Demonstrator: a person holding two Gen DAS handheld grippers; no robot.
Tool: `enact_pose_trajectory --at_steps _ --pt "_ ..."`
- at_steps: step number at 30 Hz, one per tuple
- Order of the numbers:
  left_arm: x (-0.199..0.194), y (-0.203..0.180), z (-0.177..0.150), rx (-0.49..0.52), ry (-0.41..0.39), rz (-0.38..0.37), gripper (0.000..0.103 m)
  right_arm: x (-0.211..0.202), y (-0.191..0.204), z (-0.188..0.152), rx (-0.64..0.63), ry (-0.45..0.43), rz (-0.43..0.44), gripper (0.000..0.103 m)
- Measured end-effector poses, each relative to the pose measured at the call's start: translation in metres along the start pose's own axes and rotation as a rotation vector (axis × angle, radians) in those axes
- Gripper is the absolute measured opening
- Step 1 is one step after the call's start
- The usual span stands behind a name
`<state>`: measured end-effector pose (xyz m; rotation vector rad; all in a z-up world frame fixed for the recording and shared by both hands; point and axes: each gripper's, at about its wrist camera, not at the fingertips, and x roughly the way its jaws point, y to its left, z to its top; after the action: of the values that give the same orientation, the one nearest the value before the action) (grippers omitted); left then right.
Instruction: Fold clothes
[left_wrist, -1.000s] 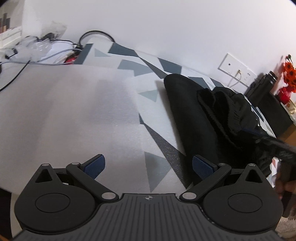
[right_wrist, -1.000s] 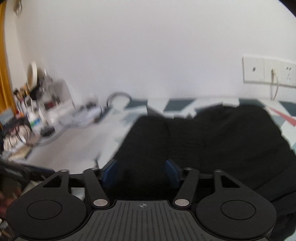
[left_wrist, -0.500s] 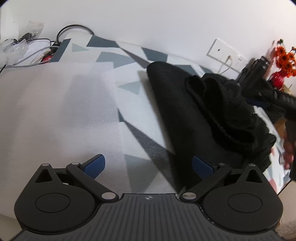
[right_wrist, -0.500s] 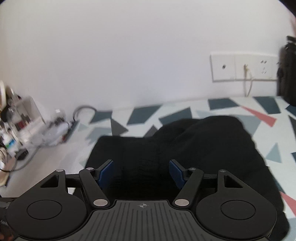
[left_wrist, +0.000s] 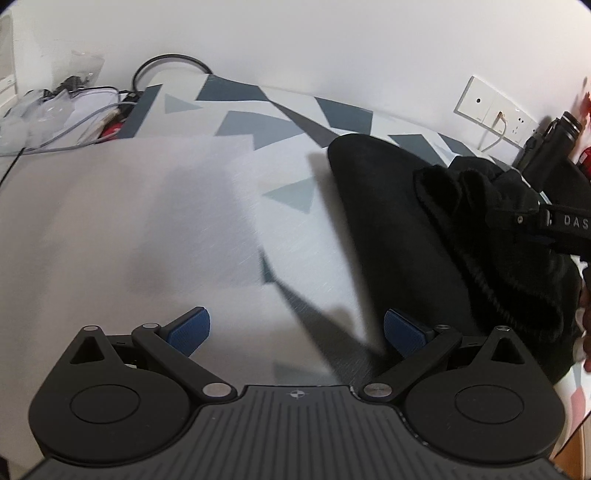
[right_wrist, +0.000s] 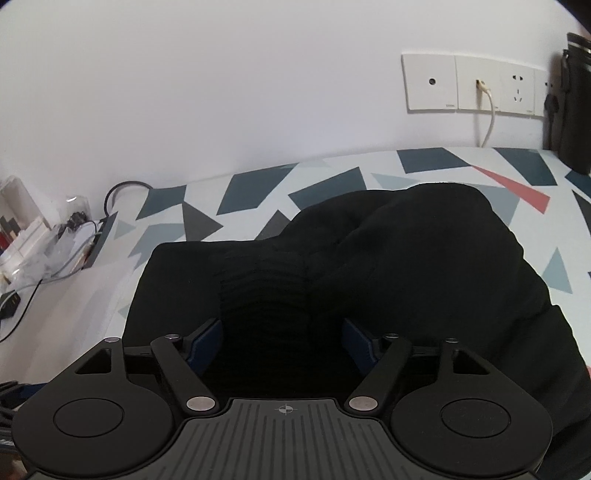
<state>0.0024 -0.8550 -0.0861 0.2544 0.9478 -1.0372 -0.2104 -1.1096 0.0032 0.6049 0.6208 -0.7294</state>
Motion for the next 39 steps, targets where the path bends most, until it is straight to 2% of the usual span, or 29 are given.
enact_pose_trajectory --at_steps 3,5,7,11,14,16,17,19,21,24,26,27,31,34,39 --pt "0.01 -0.01 0.009 -0.011 0.013 0.001 0.103 0.001 0.003 0.0 -0.013 0.002 0.0 0.078" --pt "0.017 -0.016 0.013 -0.001 0.017 0.032 0.103 0.003 0.003 0.0 -0.026 0.005 -0.006 0.077" --pt "0.021 -0.019 0.016 0.008 0.022 0.054 0.103 0.007 0.003 -0.001 -0.036 0.012 -0.021 0.07" --pt "0.025 -0.02 0.017 0.013 0.02 0.069 0.103 0.012 0.0 -0.001 -0.031 0.018 -0.001 0.063" --pt "0.024 -0.019 0.014 0.023 0.007 0.062 0.103 0.014 -0.003 0.003 -0.002 0.023 0.005 0.065" --pt "0.024 -0.018 0.013 0.026 -0.001 0.057 0.103 0.018 -0.003 0.005 0.01 0.025 0.0 0.07" --pt "0.024 -0.018 0.013 0.026 -0.003 0.056 0.103 0.019 -0.004 0.006 0.01 0.022 0.001 0.069" --pt "0.023 -0.018 0.012 0.026 -0.005 0.051 0.103 0.019 -0.004 0.007 0.008 0.016 0.005 0.059" --pt "0.023 -0.017 0.012 0.027 -0.006 0.045 0.103 0.01 -0.009 0.009 0.047 -0.018 0.029 0.05" --pt "0.022 -0.016 0.011 0.033 -0.01 0.035 0.103 -0.015 -0.016 0.015 0.131 -0.122 0.096 0.048" --pt "0.022 -0.016 0.011 0.034 -0.008 0.031 0.103 -0.035 -0.008 0.022 0.08 -0.214 0.115 0.048" --pt "0.022 -0.015 0.011 0.033 -0.007 0.031 0.103 -0.038 -0.002 0.027 0.033 -0.221 0.118 0.049" --pt "0.022 -0.017 0.011 0.032 -0.007 0.035 0.103 -0.008 0.01 0.04 -0.038 -0.13 0.139 0.049" --pt "0.021 -0.016 0.01 0.034 -0.011 0.033 0.103 0.03 0.012 0.038 -0.065 -0.043 0.101 0.049" --pt "0.02 -0.016 0.009 0.041 -0.016 0.028 0.103 0.047 0.026 0.034 -0.136 -0.038 0.073 0.057"
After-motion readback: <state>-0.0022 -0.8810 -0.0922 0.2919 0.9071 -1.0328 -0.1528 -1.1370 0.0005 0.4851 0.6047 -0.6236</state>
